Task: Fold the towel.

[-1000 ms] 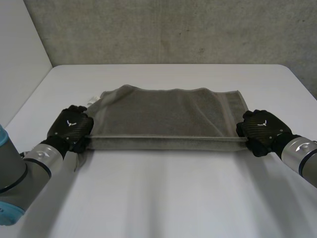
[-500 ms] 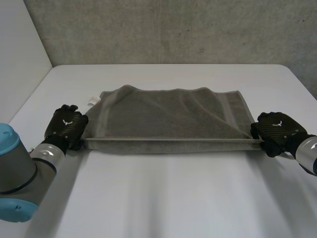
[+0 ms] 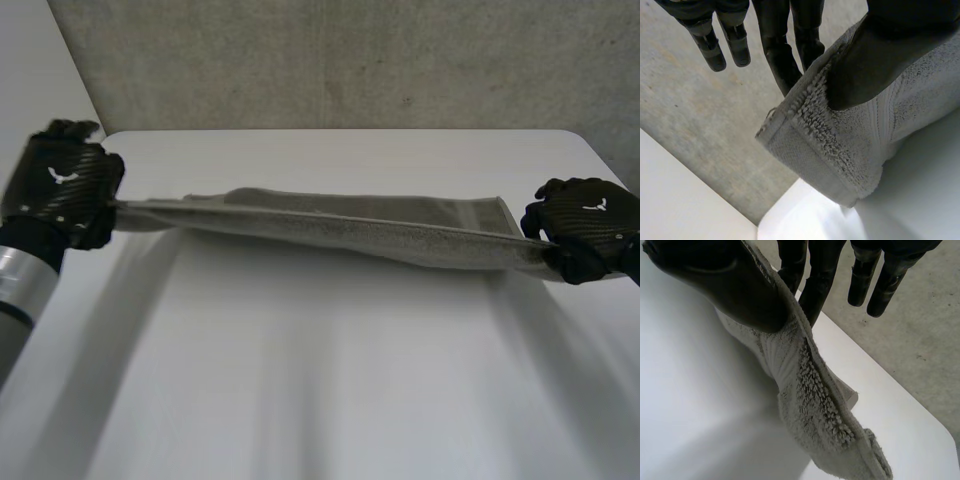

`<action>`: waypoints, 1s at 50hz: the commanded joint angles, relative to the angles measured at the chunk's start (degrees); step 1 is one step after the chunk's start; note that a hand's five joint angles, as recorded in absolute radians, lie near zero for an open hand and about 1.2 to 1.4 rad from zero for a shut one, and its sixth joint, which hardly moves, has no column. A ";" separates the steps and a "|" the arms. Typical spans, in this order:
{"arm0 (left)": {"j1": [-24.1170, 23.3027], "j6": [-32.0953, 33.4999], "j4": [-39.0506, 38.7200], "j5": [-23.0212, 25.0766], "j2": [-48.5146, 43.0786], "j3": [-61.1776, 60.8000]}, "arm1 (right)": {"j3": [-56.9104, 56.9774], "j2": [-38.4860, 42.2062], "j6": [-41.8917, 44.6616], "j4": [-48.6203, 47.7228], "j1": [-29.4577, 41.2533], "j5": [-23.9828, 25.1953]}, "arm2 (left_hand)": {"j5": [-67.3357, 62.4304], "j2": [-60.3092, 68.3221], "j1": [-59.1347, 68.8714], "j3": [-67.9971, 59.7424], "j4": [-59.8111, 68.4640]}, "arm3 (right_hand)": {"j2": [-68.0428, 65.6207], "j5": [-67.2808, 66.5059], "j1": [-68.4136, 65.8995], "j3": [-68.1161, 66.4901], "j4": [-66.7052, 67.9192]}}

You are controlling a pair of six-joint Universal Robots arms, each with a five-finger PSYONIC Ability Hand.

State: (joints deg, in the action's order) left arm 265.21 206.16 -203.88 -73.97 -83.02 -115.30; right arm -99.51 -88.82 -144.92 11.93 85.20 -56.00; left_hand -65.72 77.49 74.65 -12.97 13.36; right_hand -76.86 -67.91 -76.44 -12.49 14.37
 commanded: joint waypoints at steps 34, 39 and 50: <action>2.07 0.30 10.43 3.04 -34.83 26.43 | 32.44 32.20 19.06 5.32 7.61 -3.85 | -4.28 2.51 5.35 2.97 -3.36 | -3.14 -2.09 -3.56 2.49 -4.37; 1.63 0.30 10.26 2.69 -39.13 31.00 | 36.04 37.21 18.09 0.30 9.89 -7.36 | -4.28 2.51 5.35 2.97 -3.36 | -3.14 -2.09 -3.56 2.49 -4.37; -0.13 0.30 9.82 0.50 -49.33 41.73 | 42.81 45.74 17.74 -3.93 10.87 -9.04 | -4.28 2.51 5.35 2.97 -3.36 | -3.14 -2.09 -3.56 2.49 -4.37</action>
State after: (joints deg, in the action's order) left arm 265.67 206.42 -193.95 -72.31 -128.38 -77.69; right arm -59.61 -46.43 -127.10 9.17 96.06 -64.98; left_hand -65.72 77.52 74.65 -12.97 13.36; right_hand -76.93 -68.63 -76.44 -12.49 14.37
